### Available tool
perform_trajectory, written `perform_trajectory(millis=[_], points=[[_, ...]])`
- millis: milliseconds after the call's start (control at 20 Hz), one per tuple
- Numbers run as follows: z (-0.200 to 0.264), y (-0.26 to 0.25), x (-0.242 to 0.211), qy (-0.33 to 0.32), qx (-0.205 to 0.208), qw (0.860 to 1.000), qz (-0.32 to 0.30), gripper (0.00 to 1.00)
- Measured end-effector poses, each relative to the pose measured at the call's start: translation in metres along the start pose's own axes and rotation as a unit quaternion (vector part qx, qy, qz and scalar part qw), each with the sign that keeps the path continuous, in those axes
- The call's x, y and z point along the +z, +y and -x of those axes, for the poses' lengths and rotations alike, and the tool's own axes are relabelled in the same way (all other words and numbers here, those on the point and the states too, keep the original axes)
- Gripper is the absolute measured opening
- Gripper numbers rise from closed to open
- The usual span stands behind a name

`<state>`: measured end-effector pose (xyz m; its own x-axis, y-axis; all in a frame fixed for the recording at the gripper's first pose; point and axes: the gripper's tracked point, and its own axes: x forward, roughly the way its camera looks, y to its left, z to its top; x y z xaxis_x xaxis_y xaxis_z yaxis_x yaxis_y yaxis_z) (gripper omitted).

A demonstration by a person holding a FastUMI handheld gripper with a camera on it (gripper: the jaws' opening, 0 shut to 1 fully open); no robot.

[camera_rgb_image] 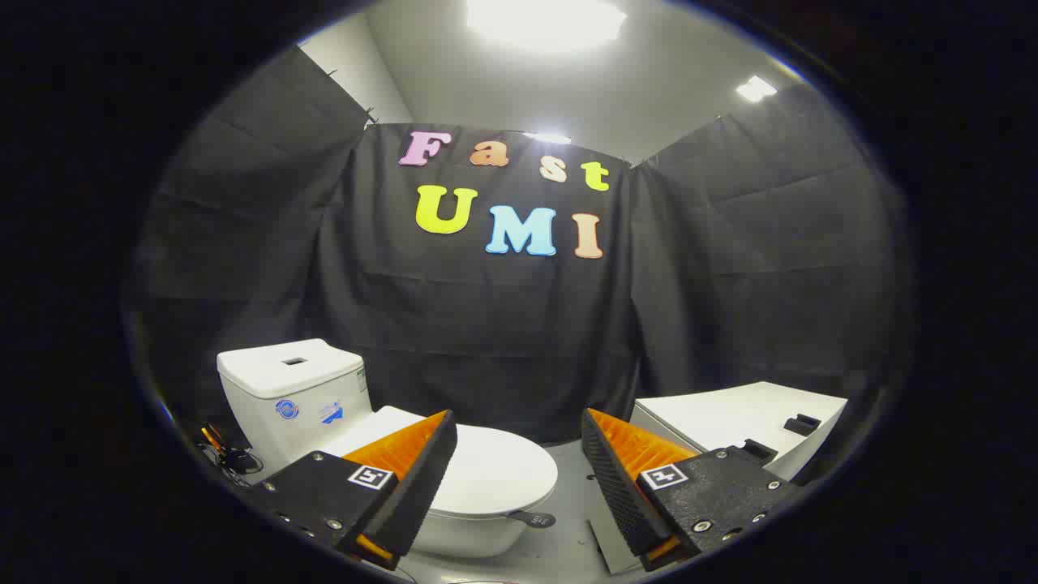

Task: Open the toilet lid.

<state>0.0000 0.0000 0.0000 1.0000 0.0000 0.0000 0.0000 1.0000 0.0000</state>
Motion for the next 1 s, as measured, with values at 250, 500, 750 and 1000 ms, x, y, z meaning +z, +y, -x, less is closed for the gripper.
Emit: perform_trajectory(millis=[250, 500, 750, 1000], points=[[0.0019, -0.0001, 0.0007, -0.001, 0.001, 1.0, -0.003, 0.95], [0.0026, 0.0006, 0.0029, 0.0, 0.004, 1.0, -0.003, 0.95], [0.0014, 0.0004, 0.0045, -0.003, 0.004, 1.0, -0.005, 0.95], [0.0022, 0.0011, 0.0034, -0.001, 0.006, 1.0, -0.004, 0.95]])
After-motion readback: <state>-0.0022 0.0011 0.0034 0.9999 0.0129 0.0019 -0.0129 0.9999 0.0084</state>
